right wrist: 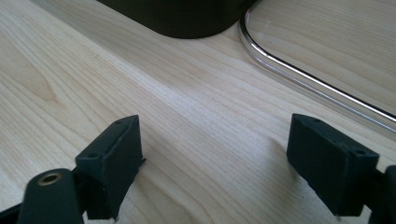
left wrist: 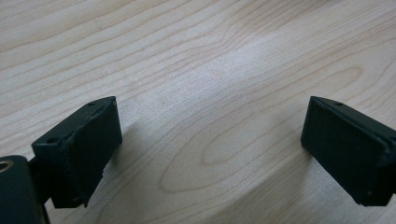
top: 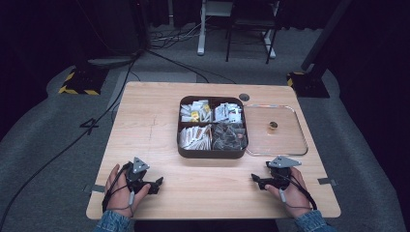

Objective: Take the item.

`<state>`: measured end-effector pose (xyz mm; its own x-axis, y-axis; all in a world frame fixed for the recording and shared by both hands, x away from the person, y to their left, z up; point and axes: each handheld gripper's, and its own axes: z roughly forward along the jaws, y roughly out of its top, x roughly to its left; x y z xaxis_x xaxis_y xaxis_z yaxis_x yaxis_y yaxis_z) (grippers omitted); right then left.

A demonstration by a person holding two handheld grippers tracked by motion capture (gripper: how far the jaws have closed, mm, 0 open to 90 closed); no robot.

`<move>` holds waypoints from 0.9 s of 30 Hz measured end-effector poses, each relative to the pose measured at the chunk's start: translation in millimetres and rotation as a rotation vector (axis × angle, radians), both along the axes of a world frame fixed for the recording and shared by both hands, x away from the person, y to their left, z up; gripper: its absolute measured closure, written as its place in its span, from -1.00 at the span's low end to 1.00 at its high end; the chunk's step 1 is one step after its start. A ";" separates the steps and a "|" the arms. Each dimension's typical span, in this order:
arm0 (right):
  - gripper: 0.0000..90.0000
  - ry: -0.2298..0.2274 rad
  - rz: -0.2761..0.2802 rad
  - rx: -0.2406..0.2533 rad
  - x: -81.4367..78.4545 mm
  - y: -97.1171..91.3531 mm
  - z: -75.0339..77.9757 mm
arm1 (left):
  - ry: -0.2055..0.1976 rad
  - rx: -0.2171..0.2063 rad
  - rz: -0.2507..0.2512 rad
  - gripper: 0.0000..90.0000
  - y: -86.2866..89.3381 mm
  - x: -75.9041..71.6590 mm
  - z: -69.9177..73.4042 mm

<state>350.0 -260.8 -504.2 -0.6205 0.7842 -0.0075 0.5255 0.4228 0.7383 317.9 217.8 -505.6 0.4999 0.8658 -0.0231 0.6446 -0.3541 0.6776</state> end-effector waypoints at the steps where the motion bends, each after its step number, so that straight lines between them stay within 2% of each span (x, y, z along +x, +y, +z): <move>1: -0.57 0.000 -0.001 0.001 -0.2 -0.2 0.1 | 0.003 -0.005 0.011 -0.88 -1.0 -0.7 -0.1; 7: -0.54 -0.003 0.000 0.003 0.2 -1.0 0.1 | 0.002 0.000 0.019 -0.88 -1.6 -1.4 0.1; 13: -0.51 -0.004 0.004 0.003 0.3 -1.2 0.3 | 0.004 -0.002 0.004 -0.90 -2.0 0.8 -0.1; 18: -0.35 -0.011 -0.006 0.010 0.1 -1.8 0.6 | 0.008 0.002 0.003 -0.91 -2.4 1.4 0.1; 20: -0.10 0.000 -0.007 0.002 0.7 -3.6 3.6 | 0.007 -0.001 0.009 -0.92 -3.7 2.2 -0.2; 23: -0.06 0.022 -0.004 0.003 1.5 -4.7 7.2 | 0.011 0.004 0.011 -0.93 -4.2 2.7 0.1; 24: -0.05 0.020 -0.003 0.017 1.7 -5.2 9.4 | 0.009 0.004 0.011 -0.93 -4.4 3.1 0.1; 25: -0.02 0.020 -0.003 0.057 1.7 -6.2 14.5 | 0.007 0.006 0.012 -0.93 -4.5 3.4 0.1; 27: -0.02 0.017 0.000 0.070 2.0 -6.7 17.1 | 0.008 0.002 0.015 -0.94 -4.9 3.5 -0.1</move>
